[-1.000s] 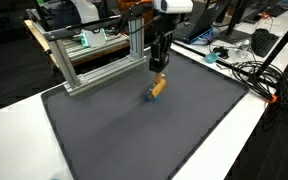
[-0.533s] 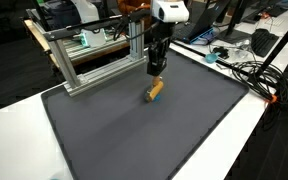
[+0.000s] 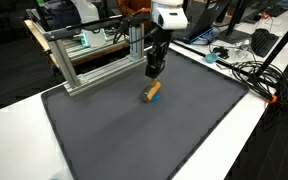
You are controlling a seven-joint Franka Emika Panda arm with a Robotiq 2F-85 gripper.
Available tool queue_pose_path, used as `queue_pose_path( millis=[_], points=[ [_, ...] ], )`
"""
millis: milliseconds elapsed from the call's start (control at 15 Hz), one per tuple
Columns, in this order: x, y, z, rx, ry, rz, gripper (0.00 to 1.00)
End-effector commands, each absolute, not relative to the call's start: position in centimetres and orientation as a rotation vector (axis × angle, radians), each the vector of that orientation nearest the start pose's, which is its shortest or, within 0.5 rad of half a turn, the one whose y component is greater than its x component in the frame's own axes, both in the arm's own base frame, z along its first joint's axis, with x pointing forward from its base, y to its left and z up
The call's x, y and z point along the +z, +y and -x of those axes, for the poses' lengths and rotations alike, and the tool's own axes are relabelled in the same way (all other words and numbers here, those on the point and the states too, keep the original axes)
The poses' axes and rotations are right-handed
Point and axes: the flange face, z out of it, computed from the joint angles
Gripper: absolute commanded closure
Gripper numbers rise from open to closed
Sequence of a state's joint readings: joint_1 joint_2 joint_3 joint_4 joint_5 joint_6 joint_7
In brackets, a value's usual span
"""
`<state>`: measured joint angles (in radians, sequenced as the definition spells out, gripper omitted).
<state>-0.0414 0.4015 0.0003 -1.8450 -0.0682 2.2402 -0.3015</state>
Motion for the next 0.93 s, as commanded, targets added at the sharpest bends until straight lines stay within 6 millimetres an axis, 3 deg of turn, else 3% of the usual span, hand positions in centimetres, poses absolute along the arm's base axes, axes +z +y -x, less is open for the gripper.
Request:
queue_pose_path(
  millis=[0, 867],
  points=[
    [29.4, -3.0, -64.6, 0.029, -0.475, 3.122, 0.77],
    [29.2, -4.5, -65.4, -0.082, -0.357, 3.07, 0.77]
  ],
)
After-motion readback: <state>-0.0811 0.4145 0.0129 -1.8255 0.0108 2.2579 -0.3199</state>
